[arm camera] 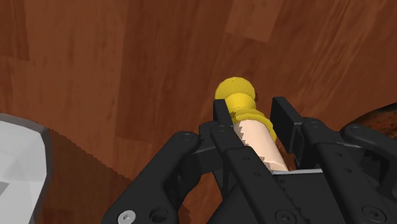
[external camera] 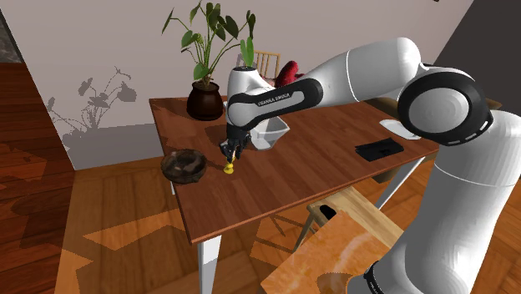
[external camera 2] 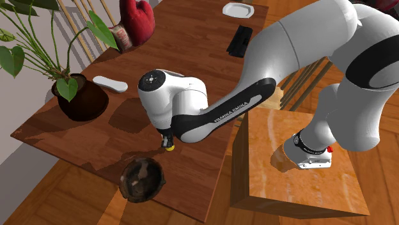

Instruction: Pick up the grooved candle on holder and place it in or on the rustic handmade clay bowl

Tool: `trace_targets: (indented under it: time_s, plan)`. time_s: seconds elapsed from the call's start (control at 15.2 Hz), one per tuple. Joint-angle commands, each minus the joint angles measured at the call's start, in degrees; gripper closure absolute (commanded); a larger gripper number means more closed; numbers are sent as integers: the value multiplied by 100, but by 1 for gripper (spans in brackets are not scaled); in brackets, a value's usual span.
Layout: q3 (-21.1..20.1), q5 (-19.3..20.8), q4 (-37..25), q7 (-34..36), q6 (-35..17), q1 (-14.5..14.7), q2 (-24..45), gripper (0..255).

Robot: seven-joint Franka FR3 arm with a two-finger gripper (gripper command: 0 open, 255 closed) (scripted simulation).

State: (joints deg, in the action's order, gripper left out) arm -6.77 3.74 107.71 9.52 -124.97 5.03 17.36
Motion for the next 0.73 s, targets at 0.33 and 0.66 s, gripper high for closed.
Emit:
trace_targets:
  time_s: [0.33, 0.66]
  plan:
    - [0, 1, -7, 1, 8, 1, 2, 255]
    - [-6, -20, -91, -16, 198, -5, -106, 255]
